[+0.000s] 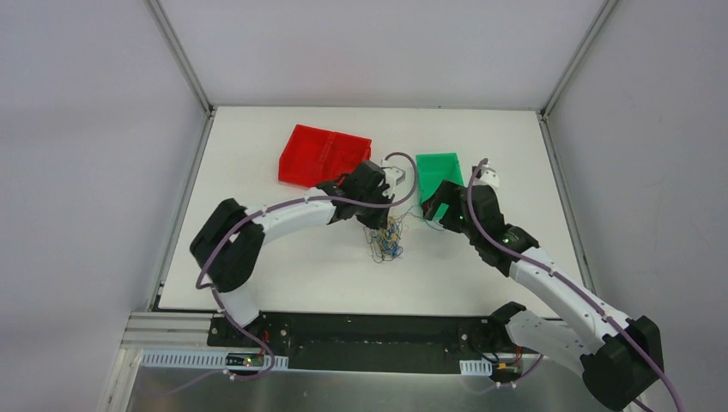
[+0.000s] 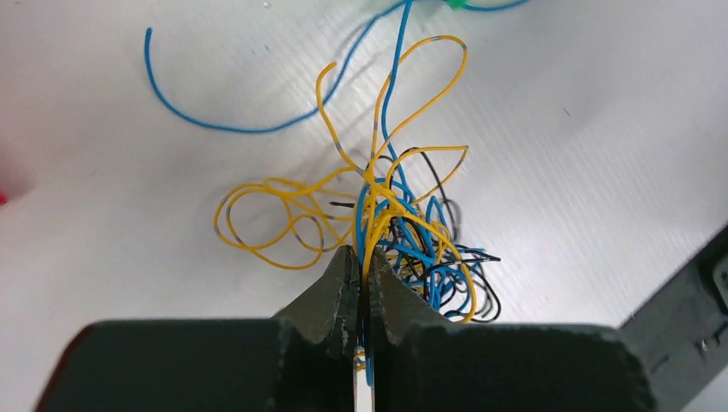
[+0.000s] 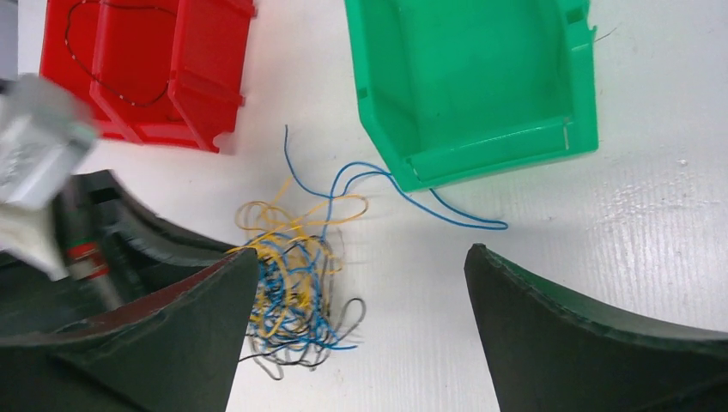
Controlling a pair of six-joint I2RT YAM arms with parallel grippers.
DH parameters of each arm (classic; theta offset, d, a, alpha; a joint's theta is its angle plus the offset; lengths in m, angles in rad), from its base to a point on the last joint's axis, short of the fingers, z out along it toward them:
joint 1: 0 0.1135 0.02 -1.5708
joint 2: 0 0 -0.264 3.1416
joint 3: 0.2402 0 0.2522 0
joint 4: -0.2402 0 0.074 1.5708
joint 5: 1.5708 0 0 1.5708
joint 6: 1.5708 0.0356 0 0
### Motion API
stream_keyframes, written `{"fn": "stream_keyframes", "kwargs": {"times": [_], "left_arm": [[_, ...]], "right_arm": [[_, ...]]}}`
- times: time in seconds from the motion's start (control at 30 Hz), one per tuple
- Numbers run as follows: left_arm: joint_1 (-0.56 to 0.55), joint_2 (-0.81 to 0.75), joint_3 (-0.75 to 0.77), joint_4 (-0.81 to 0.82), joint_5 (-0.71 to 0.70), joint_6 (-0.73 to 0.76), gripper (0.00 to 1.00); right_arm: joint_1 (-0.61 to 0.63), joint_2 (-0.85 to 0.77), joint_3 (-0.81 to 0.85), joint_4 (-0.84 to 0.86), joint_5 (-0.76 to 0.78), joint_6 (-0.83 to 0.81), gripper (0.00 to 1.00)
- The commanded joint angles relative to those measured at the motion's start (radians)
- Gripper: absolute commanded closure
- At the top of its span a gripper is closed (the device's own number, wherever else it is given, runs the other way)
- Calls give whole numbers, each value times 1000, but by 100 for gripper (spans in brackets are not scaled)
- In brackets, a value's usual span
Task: Untangle the cables
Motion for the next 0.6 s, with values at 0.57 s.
{"fn": "stream_keyframes", "kwargs": {"times": [0.57], "left_arm": [[1, -496, -158, -66, 105, 211, 100]], "right_arm": [[139, -16, 20, 88, -182, -267, 13]]}}
